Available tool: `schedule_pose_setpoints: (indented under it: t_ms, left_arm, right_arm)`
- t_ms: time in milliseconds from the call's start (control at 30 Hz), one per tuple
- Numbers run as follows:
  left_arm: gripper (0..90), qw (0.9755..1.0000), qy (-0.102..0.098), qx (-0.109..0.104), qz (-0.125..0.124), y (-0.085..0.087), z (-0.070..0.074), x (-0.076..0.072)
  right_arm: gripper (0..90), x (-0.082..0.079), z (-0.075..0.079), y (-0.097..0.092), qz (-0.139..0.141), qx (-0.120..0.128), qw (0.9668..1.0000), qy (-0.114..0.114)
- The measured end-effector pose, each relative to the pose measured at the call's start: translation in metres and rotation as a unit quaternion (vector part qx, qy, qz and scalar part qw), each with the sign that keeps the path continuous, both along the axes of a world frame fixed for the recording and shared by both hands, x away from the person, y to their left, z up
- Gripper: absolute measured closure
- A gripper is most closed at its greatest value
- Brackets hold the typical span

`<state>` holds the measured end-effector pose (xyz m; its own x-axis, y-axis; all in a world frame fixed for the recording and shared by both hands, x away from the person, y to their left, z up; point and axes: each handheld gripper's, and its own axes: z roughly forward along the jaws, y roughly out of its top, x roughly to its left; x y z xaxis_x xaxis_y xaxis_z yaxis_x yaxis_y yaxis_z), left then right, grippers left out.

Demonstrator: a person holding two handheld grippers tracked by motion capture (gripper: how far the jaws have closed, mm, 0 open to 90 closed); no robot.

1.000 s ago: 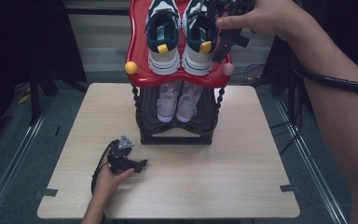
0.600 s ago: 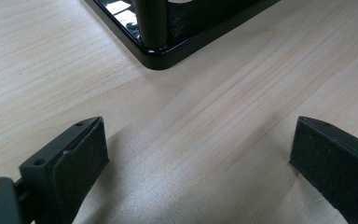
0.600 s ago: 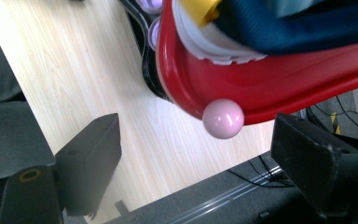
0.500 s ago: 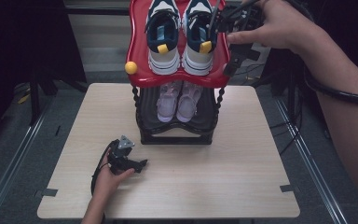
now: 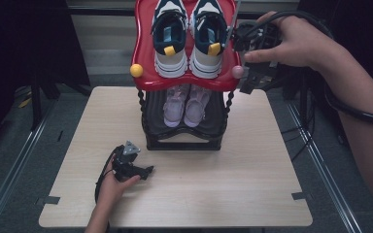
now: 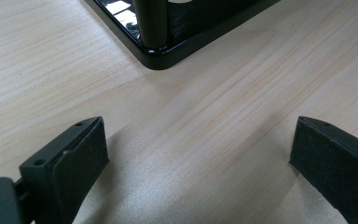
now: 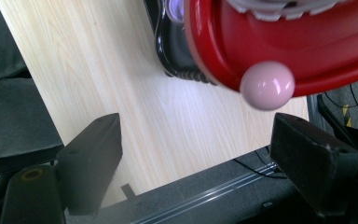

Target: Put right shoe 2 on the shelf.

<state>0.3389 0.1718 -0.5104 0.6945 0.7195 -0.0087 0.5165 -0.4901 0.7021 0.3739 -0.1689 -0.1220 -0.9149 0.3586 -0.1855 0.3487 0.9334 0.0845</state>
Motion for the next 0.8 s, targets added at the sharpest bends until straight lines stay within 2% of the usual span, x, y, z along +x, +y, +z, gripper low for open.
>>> schedule_pose_setpoints:
  t_ms: [467,800]
  left_arm:
    - [3.4,1.0000,0.000,0.000,0.000,0.000,0.000,0.000]
    - [3.4,1.0000,0.000,0.000,0.000,0.000,0.000,0.000]
  right_arm:
    - [17.7,-0.016,-0.021,-0.021,-0.005,0.000,1.0000,0.000]
    - [18.1,-0.022,-0.037,-0.027,-0.002,-0.014,0.9999,0.003]
